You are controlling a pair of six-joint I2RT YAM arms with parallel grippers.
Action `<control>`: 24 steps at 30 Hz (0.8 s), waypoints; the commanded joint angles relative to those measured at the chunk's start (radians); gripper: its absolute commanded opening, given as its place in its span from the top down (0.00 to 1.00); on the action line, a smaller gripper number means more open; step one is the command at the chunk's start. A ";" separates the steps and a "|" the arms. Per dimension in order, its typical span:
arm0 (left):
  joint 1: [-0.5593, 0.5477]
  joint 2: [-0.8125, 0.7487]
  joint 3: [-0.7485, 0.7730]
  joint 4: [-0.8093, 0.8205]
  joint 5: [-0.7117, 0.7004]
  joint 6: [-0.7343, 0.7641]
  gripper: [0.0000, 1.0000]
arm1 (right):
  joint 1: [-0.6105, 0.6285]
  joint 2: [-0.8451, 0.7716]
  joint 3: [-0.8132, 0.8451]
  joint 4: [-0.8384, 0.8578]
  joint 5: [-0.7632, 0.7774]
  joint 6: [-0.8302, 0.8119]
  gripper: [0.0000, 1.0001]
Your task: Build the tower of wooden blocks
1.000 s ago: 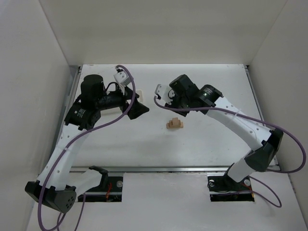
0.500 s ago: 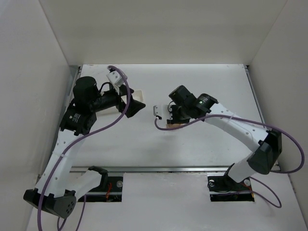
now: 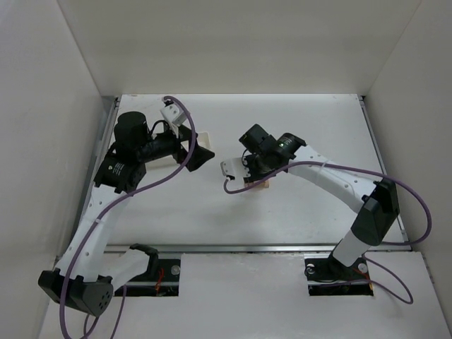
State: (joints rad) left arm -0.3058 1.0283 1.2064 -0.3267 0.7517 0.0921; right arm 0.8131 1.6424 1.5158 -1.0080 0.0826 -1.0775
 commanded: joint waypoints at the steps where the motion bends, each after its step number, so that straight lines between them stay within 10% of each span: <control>1: 0.004 0.004 -0.019 0.067 0.024 -0.011 0.09 | 0.011 -0.004 0.018 -0.027 0.023 -0.048 1.00; 24: 0.031 0.052 -0.038 0.095 0.052 -0.029 0.09 | 0.011 0.048 -0.082 0.106 -0.010 -0.094 1.00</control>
State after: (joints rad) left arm -0.2829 1.0859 1.1839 -0.2768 0.7753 0.0692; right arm 0.8131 1.6917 1.4364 -0.9516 0.0925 -1.1553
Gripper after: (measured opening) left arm 0.903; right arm 0.402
